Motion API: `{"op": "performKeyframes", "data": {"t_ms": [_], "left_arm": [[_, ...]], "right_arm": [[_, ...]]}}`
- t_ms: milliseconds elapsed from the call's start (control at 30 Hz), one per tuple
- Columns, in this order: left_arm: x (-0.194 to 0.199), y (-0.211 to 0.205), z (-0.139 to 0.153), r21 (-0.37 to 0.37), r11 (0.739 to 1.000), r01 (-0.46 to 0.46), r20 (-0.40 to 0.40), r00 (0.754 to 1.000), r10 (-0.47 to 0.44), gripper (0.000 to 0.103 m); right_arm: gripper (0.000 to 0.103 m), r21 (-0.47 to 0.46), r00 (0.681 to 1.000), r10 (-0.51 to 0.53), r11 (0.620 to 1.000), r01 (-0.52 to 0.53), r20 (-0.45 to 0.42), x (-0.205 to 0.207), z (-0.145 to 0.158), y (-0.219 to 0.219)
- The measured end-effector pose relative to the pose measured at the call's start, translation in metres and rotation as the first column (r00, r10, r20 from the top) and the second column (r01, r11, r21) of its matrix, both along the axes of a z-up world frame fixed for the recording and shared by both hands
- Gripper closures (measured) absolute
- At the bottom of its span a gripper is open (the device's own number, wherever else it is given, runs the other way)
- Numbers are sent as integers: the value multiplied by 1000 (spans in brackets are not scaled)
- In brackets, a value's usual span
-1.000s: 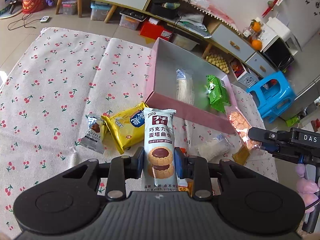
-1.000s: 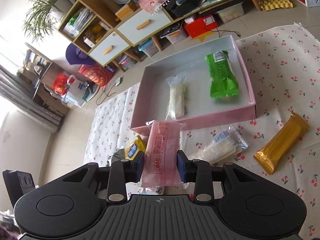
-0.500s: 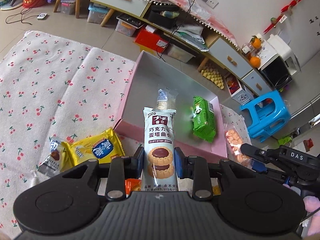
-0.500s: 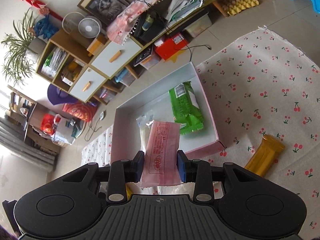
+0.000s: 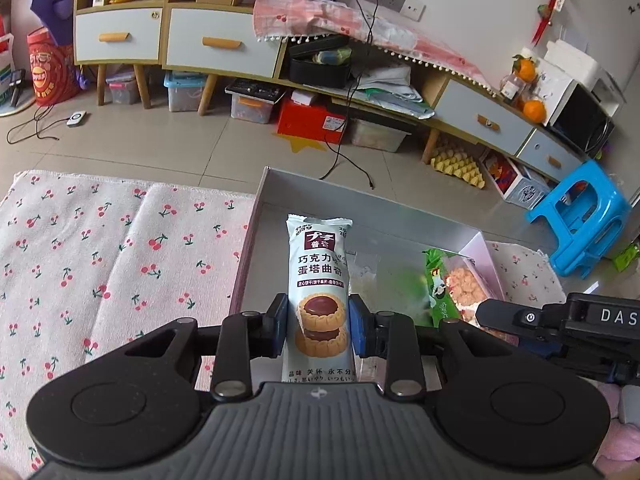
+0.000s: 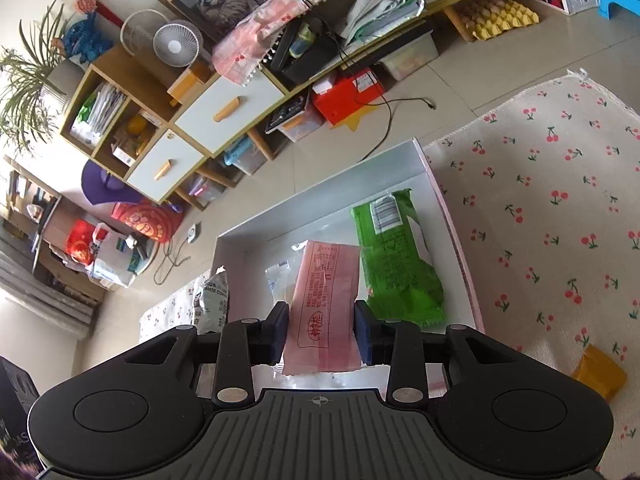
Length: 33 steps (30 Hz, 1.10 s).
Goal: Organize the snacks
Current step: 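Carry the cookie pack and pink bag toward the pink box, then lower the cookie pack into the box and open the left tool while the right tool releases the pink bag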
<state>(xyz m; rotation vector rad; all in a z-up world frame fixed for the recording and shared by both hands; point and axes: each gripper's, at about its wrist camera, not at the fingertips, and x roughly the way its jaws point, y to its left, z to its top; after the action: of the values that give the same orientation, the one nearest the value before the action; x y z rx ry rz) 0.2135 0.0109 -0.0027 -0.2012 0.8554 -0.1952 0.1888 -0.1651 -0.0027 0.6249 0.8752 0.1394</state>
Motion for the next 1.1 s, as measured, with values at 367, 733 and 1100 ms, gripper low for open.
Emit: {"op": "performKeyframes", "data": {"t_ms": [367,733,1100], "left_arm": [[15,2,-17,34,999,-12,8,1000,12,75],[17,1,-19,32,999,-9,15,1000,8,74],[18,1,-14,11,1000,5,22,1000,-6,59]], "right_arm": [[69,-42,998,44,998,-43,41,21,-17,12],[69,-37,999,33,999,-32,31,26,-26,10],[54,-11,999,19,1000,-19,39,23,-19,7]]}}
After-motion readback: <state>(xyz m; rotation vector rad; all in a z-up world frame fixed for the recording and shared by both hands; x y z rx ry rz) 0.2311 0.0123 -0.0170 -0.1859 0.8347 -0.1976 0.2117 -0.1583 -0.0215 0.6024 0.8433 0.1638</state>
